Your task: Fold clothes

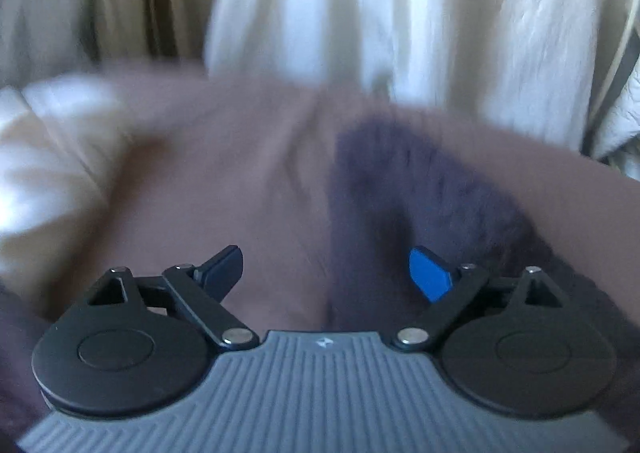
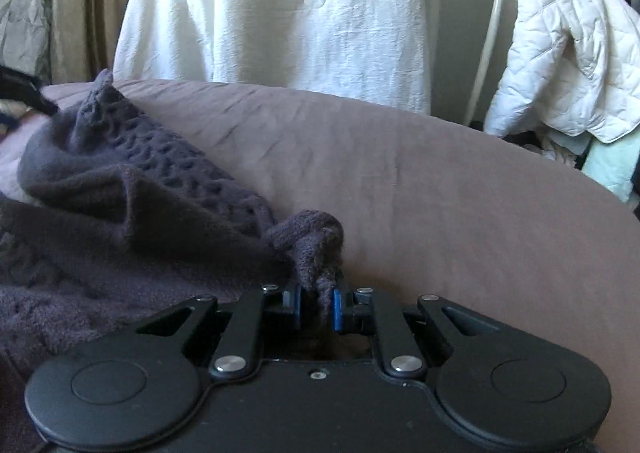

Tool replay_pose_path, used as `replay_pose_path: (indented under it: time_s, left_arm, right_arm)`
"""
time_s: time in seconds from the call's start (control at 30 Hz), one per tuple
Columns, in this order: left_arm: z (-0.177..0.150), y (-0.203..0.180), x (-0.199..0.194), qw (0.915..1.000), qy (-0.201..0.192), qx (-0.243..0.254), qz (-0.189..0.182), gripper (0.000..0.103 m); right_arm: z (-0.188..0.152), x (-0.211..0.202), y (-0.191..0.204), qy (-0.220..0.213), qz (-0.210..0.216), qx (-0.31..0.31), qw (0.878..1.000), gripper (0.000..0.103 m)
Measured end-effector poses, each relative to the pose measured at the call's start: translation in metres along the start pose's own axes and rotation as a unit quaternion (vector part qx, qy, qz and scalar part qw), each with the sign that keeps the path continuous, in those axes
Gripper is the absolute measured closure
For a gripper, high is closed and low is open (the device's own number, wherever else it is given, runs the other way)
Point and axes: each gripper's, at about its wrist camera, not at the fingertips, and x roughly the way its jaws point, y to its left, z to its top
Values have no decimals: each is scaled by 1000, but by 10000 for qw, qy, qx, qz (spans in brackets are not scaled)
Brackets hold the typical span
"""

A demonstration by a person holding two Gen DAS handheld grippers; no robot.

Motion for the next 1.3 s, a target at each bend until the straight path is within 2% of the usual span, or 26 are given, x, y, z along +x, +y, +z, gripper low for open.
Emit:
replay_pose_path:
  time_s: [0.03,0.07,0.1,0.13,0.2,0.27,0.33,0.37,0.43,0.47,0.5,0.57,0.6,0.67,0.7,0.73,0.8,0.83,0.97,1.03,1.1,1.17,1.2,1.23,1.27,1.3]
  left_arm:
    - [1,6,13,9992,262,-232,-202,21]
    - [3,1,15,9996,214,-13,-189,33]
    - [5,-5,16,9995,121,271,-146,69]
    - [7,-12,16,9984,28,554,-102,87]
    - [4,-38,-7,9879,-619,1369,373,88]
    - [1,-60,-40,9642,-1565,1935,918,89]
    - [6,-66,-65,9475,-2219,1903,1295,92]
    - [11,-66,-71,9435,-2373,1784,1474,92]
    - [22,-60,-65,9387,-2272,1776,1890,86]
    - [26,-57,-58,9349,-2147,1857,2131,85]
    - [31,-53,-47,9301,-1939,1930,2451,83]
    - [31,-35,-36,9231,-1522,1818,3029,83]
    - [29,-24,-37,9271,-1370,1639,3079,81]
    - [18,1,-49,9454,-1176,1292,2750,64]
    - [13,13,-56,9544,-1119,1235,2475,48]
    - [7,24,-63,9625,-1068,1191,2193,40]
    - [-8,44,-78,9772,-854,1302,1442,38]
    - [-15,49,-80,9799,-723,1456,1153,36]
    - [-40,57,-82,9783,-155,2050,254,29]
    - [-52,58,-79,9749,64,2224,-80,18]
    - [-61,53,-74,9685,194,2480,-153,15]
    - [-72,45,-64,9583,222,2848,19,15]
    - [-75,41,-57,9523,193,3039,183,23]
    - [-79,35,-55,9475,165,3185,243,48]
    - [-84,30,-54,9426,138,3325,288,61]
    - [-89,20,-57,9338,46,3541,505,99]
  right_arm:
    - [2,0,0,-28,53,46,10000,88]
    - [4,0,-1,-58,106,91,9999,88]
    - [3,-2,-3,-97,160,128,9997,88]
    - [1,-2,-4,-144,203,139,9996,88]
    - [0,-7,-6,-307,276,109,9991,88]
    - [4,-12,-3,-576,308,35,9979,88]
    - [9,-18,1,-873,358,-70,9955,88]
    - [14,-17,5,-966,342,-186,9946,88]
    - [27,-9,18,-1153,223,-424,9922,81]
    - [34,-3,24,-1196,89,-498,9915,61]
    - [40,2,26,-1138,-41,-490,9923,53]
    - [53,3,22,-980,-239,-215,9947,49]
    - [56,-3,15,-978,-200,50,9950,48]
    - [53,-17,-5,-980,38,535,9937,35]
    - [49,-21,-16,-876,169,742,9932,32]
    - [45,-25,-28,-756,293,956,9921,28]
    - [27,-33,-54,-428,468,1440,9875,28]
    - [17,-37,-67,-272,568,1728,9829,28]
    - [-32,-49,-113,194,857,2738,9578,28]
    - [-53,-52,-122,346,985,3123,9442,28]
    - [-67,-57,-125,388,1148,3402,9325,27]
    - [-69,-54,-121,319,1272,3469,9287,26]
    - [-65,-48,-115,311,1344,3382,9309,26]
    - [-60,-41,-108,309,1418,3285,9333,26]
    - [-55,-35,-99,335,1500,3153,9365,25]
    - [-50,-29,-89,366,1574,2992,9404,25]
